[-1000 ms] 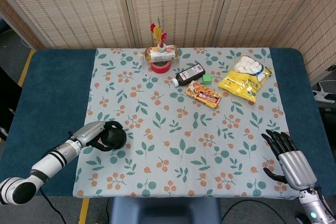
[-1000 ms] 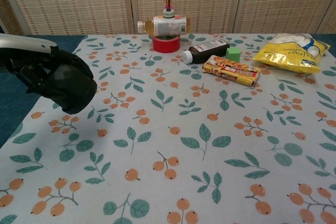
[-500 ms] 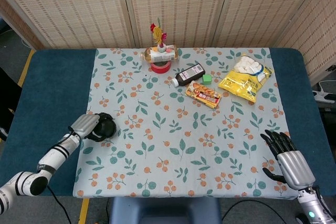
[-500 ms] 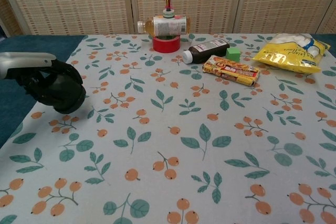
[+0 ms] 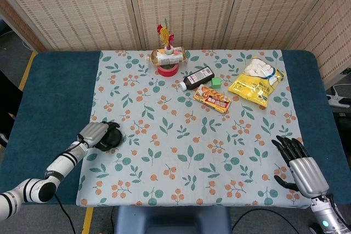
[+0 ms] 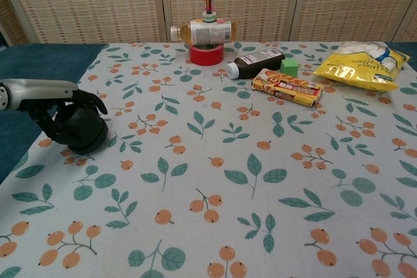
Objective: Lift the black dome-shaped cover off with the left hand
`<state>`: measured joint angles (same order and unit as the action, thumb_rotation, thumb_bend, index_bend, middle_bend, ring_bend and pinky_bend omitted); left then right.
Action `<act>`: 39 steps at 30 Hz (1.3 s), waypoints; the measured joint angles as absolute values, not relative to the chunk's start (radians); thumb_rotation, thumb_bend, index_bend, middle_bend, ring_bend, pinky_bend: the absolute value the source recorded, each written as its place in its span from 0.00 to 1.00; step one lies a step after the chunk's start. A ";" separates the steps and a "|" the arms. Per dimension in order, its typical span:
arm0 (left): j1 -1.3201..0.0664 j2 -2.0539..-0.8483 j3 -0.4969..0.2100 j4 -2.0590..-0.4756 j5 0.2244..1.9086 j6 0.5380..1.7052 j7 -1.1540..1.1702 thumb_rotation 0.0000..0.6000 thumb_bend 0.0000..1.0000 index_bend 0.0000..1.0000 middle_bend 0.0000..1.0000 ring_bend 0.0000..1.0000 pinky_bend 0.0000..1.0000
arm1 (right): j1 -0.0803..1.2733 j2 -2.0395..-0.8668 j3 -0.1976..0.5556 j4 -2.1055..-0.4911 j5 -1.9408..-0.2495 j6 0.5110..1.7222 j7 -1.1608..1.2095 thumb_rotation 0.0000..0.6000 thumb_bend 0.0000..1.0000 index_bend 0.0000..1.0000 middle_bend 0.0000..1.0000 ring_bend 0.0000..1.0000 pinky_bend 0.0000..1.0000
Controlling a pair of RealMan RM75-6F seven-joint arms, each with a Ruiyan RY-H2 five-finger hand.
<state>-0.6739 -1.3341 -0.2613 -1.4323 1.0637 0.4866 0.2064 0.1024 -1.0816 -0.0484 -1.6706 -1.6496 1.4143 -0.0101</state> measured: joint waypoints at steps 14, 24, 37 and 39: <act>-0.734 -1.324 -0.166 -1.488 1.020 0.594 0.233 1.00 0.38 0.00 0.00 0.00 0.13 | 0.101 -1.079 -0.048 -1.674 -1.647 1.417 -0.010 1.00 0.12 0.00 0.00 0.00 0.00; -0.721 -1.309 -0.148 -1.520 1.102 0.715 0.219 1.00 0.37 0.00 0.00 0.00 0.09 | 0.104 -1.070 -0.057 -1.675 -1.663 1.416 0.010 1.00 0.12 0.00 0.00 0.00 0.00; -0.713 -1.252 -0.087 -1.565 1.088 0.734 0.299 1.00 0.37 0.00 0.00 0.00 0.06 | 0.110 -1.059 -0.068 -1.679 -1.677 1.407 0.032 1.00 0.12 0.00 0.00 0.00 0.00; -0.725 -1.243 -0.079 -1.570 1.064 0.718 0.314 1.00 0.36 0.00 0.00 0.00 0.06 | 0.111 -1.059 -0.069 -1.680 -1.679 1.405 0.032 1.00 0.12 0.00 0.00 0.00 0.00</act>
